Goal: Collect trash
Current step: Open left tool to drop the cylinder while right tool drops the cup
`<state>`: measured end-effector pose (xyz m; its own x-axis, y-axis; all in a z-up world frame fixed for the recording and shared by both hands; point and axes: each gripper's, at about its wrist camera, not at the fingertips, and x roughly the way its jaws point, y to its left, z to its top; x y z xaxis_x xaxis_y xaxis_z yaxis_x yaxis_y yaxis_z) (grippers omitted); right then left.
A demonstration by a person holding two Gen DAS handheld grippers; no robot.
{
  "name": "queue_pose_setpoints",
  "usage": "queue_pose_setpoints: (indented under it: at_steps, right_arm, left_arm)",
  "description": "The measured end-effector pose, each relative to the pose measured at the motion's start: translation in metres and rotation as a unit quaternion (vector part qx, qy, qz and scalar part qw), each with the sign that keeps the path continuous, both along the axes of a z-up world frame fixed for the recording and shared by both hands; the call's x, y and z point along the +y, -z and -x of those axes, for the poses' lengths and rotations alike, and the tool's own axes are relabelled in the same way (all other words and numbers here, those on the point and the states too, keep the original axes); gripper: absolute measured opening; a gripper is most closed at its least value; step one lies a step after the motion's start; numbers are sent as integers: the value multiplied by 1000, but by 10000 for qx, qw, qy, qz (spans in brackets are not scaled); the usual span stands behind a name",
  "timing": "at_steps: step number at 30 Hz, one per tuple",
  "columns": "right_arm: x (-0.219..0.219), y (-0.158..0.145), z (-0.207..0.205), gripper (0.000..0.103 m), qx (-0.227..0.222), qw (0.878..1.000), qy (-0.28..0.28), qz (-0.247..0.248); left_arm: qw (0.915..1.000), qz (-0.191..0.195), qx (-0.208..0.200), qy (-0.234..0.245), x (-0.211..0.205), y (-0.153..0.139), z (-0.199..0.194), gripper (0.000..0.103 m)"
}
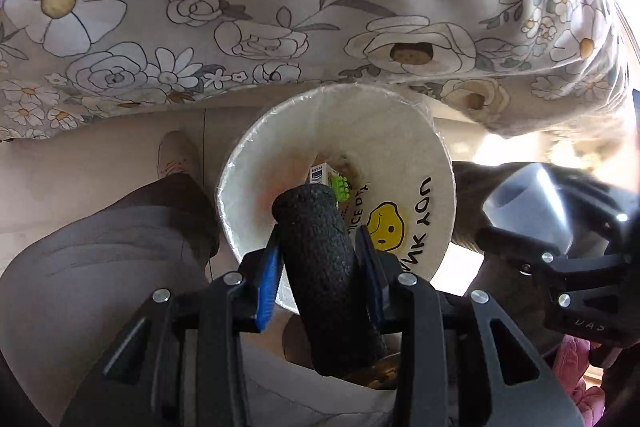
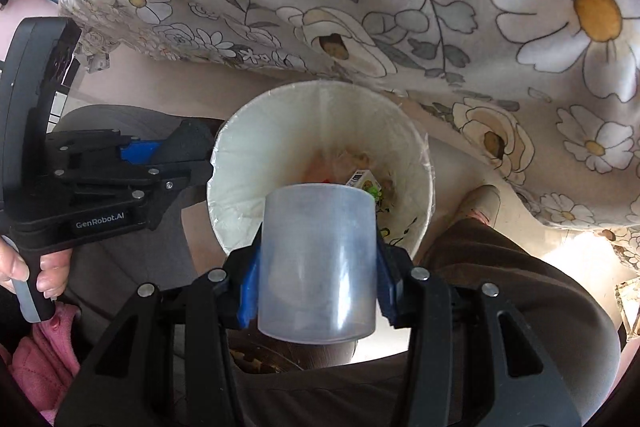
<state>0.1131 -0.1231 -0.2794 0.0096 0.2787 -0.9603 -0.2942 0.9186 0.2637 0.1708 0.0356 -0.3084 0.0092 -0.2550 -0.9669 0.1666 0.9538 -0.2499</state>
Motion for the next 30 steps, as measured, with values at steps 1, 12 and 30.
queue_pose_setpoints:
  at_steps: [1,12,30]
  right_arm:
    - [2,7,-2,48,74,10000,-13,39]
    - [16,76,-12,48,774,9964,-216,261]
    - [26,138,-18,52,1498,9880,-196,332]
  left_arm:
    - [10000,-3,71,-13,-1,6,-2,38]
    - [9967,13,779,-230,-11,62,-24,38]
    - [9849,25,1610,-642,-11,123,-40,55]
